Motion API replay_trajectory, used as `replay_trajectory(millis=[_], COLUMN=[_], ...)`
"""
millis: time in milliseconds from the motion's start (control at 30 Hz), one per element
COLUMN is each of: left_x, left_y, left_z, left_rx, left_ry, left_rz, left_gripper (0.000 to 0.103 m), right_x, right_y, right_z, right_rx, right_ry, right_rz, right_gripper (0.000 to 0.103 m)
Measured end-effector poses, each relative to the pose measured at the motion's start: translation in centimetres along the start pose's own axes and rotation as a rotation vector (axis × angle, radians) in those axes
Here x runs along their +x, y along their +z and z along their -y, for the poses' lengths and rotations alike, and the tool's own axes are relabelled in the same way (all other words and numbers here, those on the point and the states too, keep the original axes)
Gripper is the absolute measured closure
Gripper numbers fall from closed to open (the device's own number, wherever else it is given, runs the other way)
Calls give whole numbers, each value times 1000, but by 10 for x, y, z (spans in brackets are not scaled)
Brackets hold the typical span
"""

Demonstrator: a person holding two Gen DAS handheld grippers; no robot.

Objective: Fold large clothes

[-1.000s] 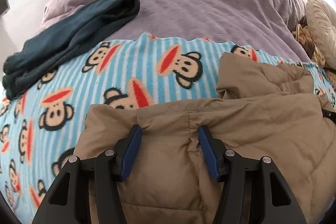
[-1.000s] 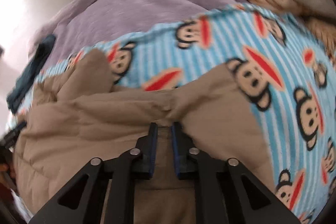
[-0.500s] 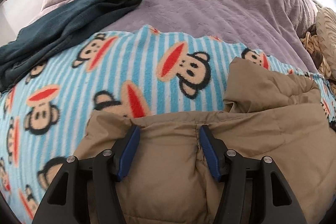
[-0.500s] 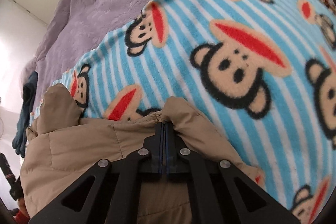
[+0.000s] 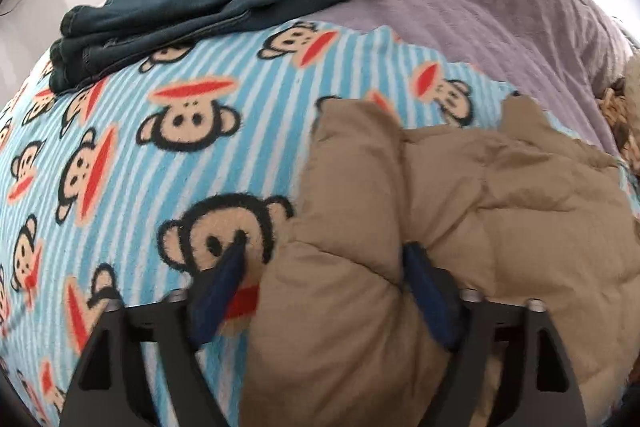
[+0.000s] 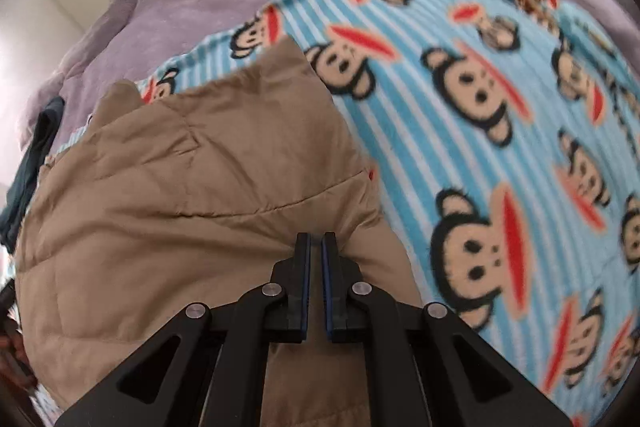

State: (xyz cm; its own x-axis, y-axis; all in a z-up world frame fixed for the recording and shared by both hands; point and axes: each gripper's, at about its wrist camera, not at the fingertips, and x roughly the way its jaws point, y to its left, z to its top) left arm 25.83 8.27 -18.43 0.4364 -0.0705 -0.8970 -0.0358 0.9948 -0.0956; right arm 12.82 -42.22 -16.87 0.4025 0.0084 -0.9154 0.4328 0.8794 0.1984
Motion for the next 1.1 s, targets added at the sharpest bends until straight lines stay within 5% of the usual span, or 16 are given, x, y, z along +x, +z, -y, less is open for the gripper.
replay_trajectory(millis=[267,400,700,900,967,1100], left_x=[-18,-50,-97,-109,-112,-117], left_y=[3,-9,-59,-91,-100,-112], left_z=[-4,-4,-6,-2,0,2], left_rx=[-60,-64,-97,-120,-133,-150], left_ry=[12,4,-24,-37,-43,-59], left_rz=[-28,-13,-49,-76,-87,-94], left_gripper=[15,15,15,15,0,0], right_x=[11,-17,-69,-80,-82,-82], right_y=[15,9,-36,-72,-80,-90], right_z=[-6,-1,4,-4,-6,-12], right_rx=[-5,40,134,161,165,176], right_ry=[-65,-17,121,182,194,224], right_rz=[-22,-15,-28,-79,-89,-111], right_gripper=[95,71,43,32,28,24])
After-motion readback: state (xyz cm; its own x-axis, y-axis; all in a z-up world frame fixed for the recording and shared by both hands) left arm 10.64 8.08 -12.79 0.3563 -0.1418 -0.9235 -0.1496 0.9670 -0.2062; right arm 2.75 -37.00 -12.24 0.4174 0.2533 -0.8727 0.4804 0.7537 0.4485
